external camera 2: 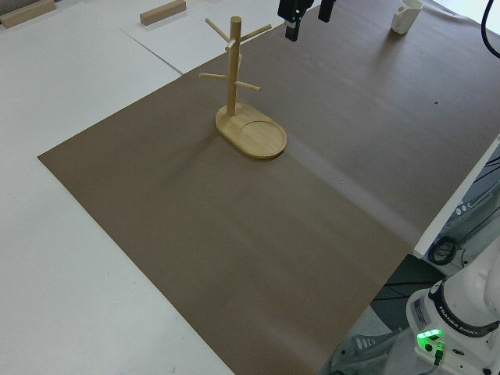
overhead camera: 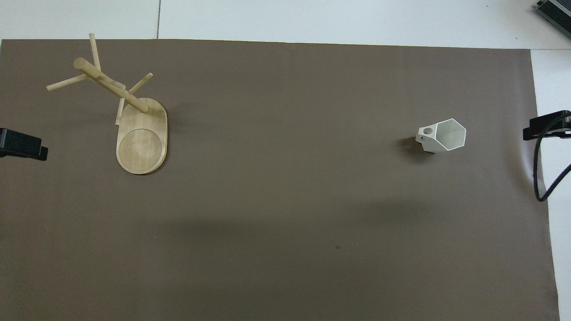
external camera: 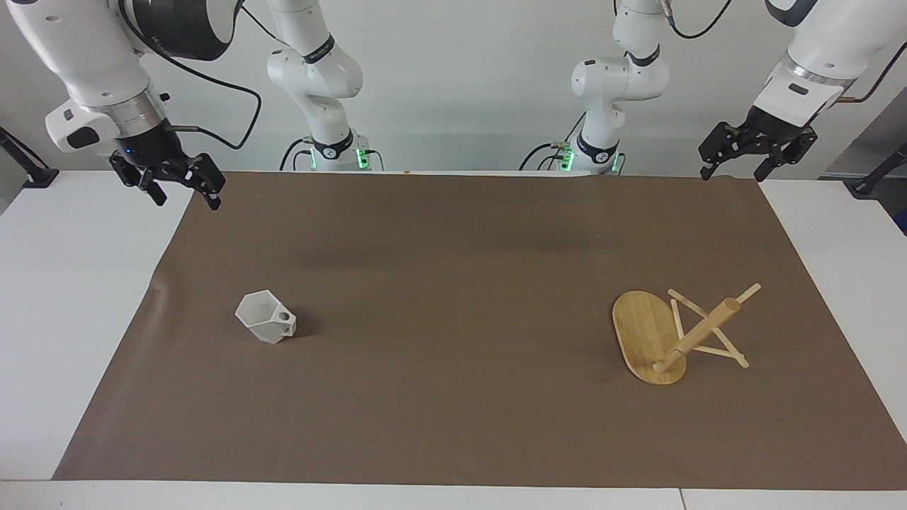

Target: Hang cup on rack

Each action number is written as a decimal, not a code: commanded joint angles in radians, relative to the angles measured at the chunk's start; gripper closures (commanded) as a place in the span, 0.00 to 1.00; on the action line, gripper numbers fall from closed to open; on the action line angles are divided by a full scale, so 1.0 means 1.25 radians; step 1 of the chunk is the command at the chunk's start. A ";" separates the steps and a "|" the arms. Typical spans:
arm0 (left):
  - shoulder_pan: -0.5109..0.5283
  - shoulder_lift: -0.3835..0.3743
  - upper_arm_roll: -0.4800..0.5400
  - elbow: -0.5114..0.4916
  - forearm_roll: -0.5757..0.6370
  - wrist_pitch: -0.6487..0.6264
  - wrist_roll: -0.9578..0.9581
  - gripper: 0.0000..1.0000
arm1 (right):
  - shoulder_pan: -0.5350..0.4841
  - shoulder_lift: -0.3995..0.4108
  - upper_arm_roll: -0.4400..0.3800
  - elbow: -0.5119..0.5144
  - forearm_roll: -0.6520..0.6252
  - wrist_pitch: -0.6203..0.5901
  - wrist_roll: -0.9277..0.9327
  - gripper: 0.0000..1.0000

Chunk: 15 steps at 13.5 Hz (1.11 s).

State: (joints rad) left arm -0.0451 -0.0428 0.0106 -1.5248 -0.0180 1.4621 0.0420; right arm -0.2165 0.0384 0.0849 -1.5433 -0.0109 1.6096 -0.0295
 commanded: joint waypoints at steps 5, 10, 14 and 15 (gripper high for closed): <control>0.007 -0.012 -0.001 -0.011 -0.004 -0.005 0.007 0.00 | 0.003 -0.020 0.009 -0.059 0.027 0.044 -0.027 0.00; 0.007 -0.012 -0.001 -0.011 -0.004 -0.005 0.007 0.00 | 0.003 0.030 0.009 -0.187 0.027 0.251 -0.027 0.00; 0.007 -0.012 -0.001 -0.011 -0.004 -0.005 0.007 0.00 | 0.008 0.102 0.012 -0.211 0.027 0.369 -0.032 0.00; 0.007 -0.011 -0.001 -0.011 -0.005 -0.005 0.007 0.00 | 0.015 0.113 0.012 -0.219 0.027 0.385 -0.030 0.00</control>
State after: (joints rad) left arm -0.0451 -0.0428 0.0106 -1.5248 -0.0180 1.4621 0.0420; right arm -0.2051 0.1689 0.0971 -1.7914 0.0019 2.0439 -0.0415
